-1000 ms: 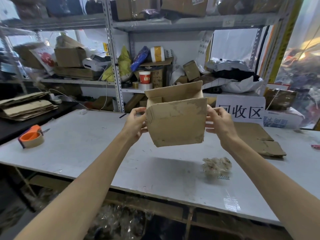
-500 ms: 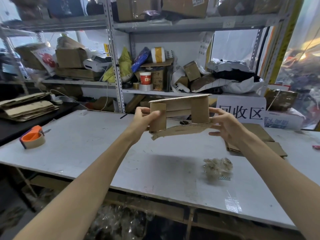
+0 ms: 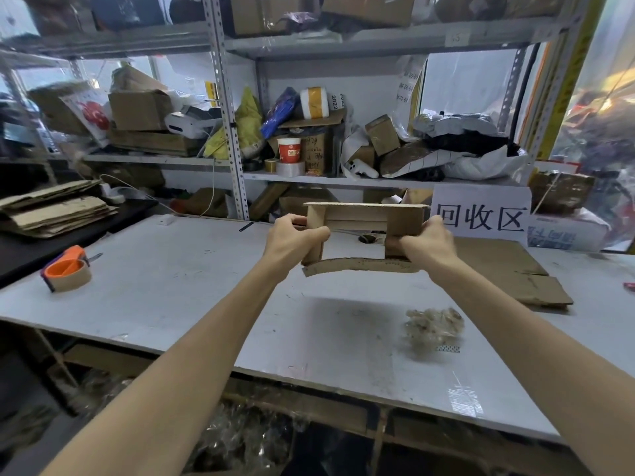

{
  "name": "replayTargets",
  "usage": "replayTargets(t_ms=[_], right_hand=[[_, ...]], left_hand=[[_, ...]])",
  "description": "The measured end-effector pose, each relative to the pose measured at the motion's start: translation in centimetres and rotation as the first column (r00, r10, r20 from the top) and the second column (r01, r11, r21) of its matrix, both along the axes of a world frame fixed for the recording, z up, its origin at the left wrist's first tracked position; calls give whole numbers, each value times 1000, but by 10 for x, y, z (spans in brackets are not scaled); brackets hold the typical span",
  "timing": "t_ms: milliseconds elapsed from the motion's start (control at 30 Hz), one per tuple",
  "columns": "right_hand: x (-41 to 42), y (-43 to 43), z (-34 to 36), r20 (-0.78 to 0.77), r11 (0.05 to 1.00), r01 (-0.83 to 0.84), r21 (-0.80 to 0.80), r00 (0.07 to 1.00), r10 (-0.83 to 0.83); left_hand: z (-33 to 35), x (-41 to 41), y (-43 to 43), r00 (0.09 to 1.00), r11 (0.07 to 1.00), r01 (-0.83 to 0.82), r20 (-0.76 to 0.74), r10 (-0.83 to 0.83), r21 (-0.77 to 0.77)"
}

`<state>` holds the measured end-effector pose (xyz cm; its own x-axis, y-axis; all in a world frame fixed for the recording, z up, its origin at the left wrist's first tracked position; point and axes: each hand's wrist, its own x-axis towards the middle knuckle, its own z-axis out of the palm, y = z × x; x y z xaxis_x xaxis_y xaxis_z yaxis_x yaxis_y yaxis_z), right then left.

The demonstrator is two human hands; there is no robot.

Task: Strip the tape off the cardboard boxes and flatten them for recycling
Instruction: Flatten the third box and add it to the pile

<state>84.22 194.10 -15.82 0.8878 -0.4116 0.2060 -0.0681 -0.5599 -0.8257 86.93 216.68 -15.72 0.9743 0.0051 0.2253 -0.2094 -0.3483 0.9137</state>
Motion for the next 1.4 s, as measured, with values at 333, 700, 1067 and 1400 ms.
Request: replayTargets(t_ms=[333,700,1067,1400], right_hand=[[-4,-10,-12,-31,926,-168,339,982,189],[-20,-12,0,344,470,-467,749,880,327],[-4,-22,14,237,513,-206,833,971,6],[-25,-65,-4,264,561,-298,773,954,143]], left_hand=[[4,-6,1,997,996,73,-18,-74,-53],[-3,-10,-7,985,986,165,-54,-165,-18],[-8,-18,-42,925,850,377,-100,-367,369],[-17,5,-44,978,926,187,-155,-143,327]])
